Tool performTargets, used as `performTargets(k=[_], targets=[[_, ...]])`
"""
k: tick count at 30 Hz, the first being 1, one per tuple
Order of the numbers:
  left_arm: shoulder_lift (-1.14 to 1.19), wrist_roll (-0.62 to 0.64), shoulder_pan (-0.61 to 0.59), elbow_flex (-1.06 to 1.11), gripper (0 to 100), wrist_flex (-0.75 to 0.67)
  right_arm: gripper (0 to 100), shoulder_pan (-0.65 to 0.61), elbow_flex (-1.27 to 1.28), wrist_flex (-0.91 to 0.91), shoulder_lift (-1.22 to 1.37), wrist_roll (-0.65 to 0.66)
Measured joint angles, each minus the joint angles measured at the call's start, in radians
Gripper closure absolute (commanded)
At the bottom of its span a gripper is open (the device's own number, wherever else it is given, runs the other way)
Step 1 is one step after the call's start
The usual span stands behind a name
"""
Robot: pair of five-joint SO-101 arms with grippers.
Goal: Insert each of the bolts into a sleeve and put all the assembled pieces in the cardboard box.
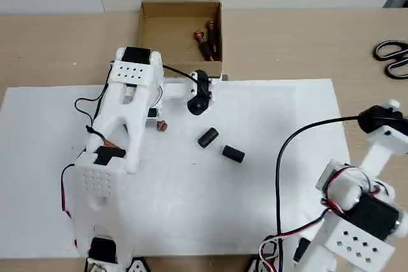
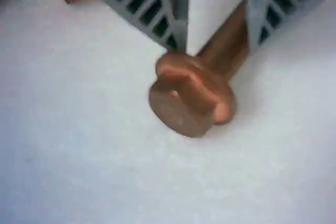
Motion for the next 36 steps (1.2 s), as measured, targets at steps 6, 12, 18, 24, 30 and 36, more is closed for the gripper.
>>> performTargets(k=[6,12,18,24,30,36], targets=[[0.029,0.0,0.006,-0.012,95,-0.011,99.5,0.0,0.0,0.0,0.0,0.0],[0.043,-0.002,0.023,-0.014,96,-0.011,99.5,0.0,0.0,0.0,0.0,0.0],[0.046,-0.002,0.032,-0.017,96,-0.002,99.5,0.0,0.0,0.0,0.0,0.0],[0.046,-0.009,0.032,-0.017,95,-0.002,99.5,0.0,0.0,0.0,0.0,0.0],[0.011,-0.014,0.034,0.017,95,-0.002,99.5,0.0,0.0,-0.008,0.0,0.0],[-0.094,-0.02,0.048,0.166,95,-0.002,99.5,0.0,0.018,-0.021,0.0,0.0]])
